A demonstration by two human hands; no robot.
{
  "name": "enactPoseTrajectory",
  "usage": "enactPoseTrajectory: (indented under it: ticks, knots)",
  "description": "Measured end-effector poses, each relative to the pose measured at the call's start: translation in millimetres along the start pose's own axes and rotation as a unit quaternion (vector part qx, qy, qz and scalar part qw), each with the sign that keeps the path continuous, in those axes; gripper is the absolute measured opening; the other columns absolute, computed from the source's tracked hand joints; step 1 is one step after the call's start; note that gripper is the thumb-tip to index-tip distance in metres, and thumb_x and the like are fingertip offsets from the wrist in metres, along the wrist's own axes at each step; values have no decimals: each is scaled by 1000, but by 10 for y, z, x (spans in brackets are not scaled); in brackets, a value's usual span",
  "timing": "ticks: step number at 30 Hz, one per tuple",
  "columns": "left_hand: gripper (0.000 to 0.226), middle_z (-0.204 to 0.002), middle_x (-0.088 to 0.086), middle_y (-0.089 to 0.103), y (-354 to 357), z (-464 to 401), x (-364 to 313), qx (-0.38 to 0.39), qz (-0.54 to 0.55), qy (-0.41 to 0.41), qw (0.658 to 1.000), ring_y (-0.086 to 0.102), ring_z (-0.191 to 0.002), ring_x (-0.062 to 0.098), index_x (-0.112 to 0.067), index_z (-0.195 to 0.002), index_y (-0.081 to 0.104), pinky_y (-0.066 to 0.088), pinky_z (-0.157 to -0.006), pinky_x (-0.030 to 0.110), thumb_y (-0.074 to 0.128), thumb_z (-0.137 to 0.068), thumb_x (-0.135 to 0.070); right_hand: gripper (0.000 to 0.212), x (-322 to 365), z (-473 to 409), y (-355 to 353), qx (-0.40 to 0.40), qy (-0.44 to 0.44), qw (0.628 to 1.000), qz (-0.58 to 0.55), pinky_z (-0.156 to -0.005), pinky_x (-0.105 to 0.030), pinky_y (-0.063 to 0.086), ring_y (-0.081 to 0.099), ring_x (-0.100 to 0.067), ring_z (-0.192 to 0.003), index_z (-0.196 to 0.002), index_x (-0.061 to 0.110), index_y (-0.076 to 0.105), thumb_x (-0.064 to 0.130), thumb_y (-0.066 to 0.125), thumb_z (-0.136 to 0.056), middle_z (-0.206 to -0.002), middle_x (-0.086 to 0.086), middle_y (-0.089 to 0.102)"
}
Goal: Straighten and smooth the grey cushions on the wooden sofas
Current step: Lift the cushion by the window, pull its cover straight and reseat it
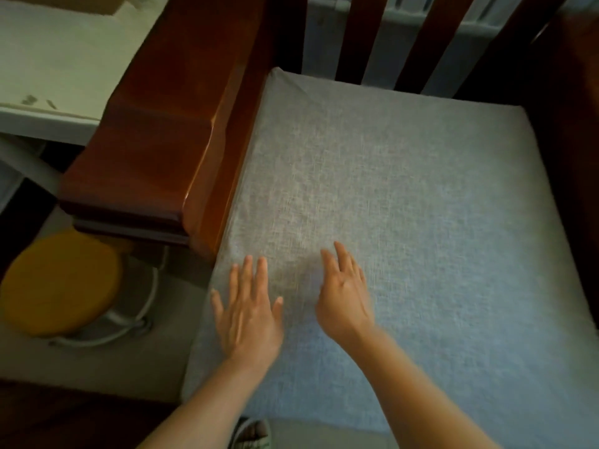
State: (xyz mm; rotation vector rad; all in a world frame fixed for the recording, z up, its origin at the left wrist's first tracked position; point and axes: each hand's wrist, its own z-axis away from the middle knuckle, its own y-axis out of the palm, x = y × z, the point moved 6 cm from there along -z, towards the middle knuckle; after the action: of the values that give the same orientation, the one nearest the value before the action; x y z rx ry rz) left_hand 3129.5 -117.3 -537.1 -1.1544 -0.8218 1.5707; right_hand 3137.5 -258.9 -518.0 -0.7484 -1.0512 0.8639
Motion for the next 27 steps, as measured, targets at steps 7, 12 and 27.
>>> enactPoseTrajectory:
  ticks: [7, 12, 27]
  knots:
    - [56, -159, 0, 13, 178, 7, -277, -182, 57, 61, 980, 13, -146, 24, -27, -151, 16, 6, -111, 58, 29, -98, -39, 55, -139, 135, -275, -291, -71, 953, -45, -118, -45, 11, 13, -24, -145, -146, 12, 31, 17, 44, -94, -157, -7, 18]
    - [61, -155, 2, 27, 846, -25, -256, -104, -52, 75, 990, 24, -142, 30, -25, -145, 36, 24, -100, 70, 26, -88, -45, 56, -645, 283, 677, -127, -127, 982, 52, -110, -53, 24, 30, -26, -140, -140, 12, 43, 36, 39, -90, -150, -10, 36]
    - [62, -157, 0, 23, 1381, 496, -2288, -121, -17, 242, 963, 21, -143, 23, -25, -149, 26, 15, -110, 58, 30, -91, -46, 57, -2619, 864, -551, -334, 8, 943, -4, -114, -49, 20, 25, -25, -142, -143, 10, 39, 32, 38, -90, -152, -8, 33]
